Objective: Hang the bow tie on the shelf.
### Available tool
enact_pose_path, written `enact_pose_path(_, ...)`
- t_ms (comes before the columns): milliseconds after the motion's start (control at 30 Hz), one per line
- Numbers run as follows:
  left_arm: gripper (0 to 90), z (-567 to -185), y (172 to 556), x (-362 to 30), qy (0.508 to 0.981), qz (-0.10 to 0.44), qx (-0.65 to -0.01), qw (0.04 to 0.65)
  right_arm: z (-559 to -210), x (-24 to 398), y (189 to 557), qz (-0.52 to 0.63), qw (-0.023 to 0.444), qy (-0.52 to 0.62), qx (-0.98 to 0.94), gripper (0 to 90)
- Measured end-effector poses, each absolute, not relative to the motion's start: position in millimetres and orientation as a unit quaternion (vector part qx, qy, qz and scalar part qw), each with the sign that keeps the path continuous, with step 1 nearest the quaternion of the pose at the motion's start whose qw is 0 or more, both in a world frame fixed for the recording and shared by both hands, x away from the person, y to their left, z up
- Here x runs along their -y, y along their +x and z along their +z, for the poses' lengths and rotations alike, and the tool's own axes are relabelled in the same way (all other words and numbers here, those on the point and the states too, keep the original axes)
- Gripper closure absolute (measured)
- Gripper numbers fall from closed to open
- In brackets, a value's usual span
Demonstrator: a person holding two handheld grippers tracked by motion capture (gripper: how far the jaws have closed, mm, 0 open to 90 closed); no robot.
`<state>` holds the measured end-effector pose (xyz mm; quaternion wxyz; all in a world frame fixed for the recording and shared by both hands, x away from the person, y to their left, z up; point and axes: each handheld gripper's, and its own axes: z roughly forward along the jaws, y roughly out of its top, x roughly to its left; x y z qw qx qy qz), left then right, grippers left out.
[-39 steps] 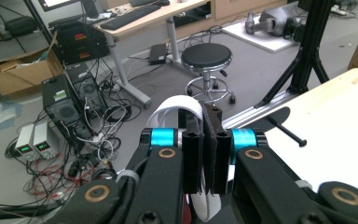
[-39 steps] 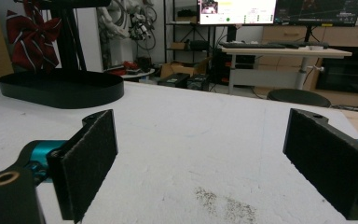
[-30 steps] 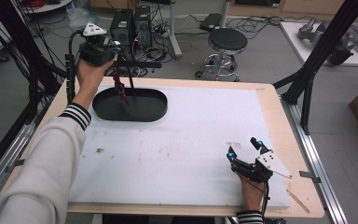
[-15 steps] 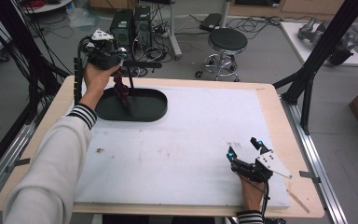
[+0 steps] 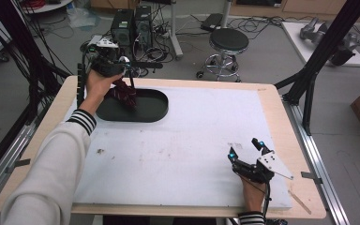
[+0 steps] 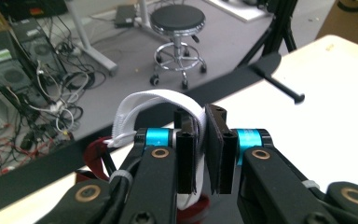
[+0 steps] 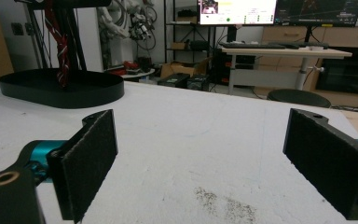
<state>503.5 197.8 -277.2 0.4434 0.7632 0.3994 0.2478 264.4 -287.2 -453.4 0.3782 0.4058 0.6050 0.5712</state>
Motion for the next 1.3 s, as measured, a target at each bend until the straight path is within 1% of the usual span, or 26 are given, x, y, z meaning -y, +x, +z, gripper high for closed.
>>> enact_pose_path(167,81.5,-284,500,-200,0.771,0.235,-0.397,0.439,-453,287,264,0.571,0.38,0.406,-0.605,8.9)
enact_pose_path(467,81.1,-297,499,-202,0.776,0.23,-0.402,0.427,-454,287,264,0.57,0.38,0.406,-0.605,8.9)
enact_pose_path(633,78.9,-301,502,-201,0.778,0.232,-0.403,0.423,-453,287,264,0.57,0.379,0.407,-0.604,8.9)
enact_pose_path(700,76.6,-302,501,-201,0.777,0.232,-0.404,0.422,-453,287,264,0.571,0.378,0.407,-0.604,8.9)
enact_pose_path(867,75.1,-308,501,-203,0.78,0.232,-0.406,0.417,-454,287,264,0.571,0.378,0.407,-0.604,8.9)
enact_pose_path(1033,67.7,-312,500,-207,0.777,0.231,-0.41,0.418,-453,287,264,0.571,0.378,0.408,-0.604,8.9)
enact_pose_path(1233,48.5,-317,497,-211,0.775,0.235,-0.404,0.425,-453,287,264,0.57,0.379,0.407,-0.604,8.9)
enact_pose_path(1300,40.2,-321,495,-213,0.774,0.232,-0.4,0.433,-453,287,264,0.57,0.379,0.408,-0.604,8.9)
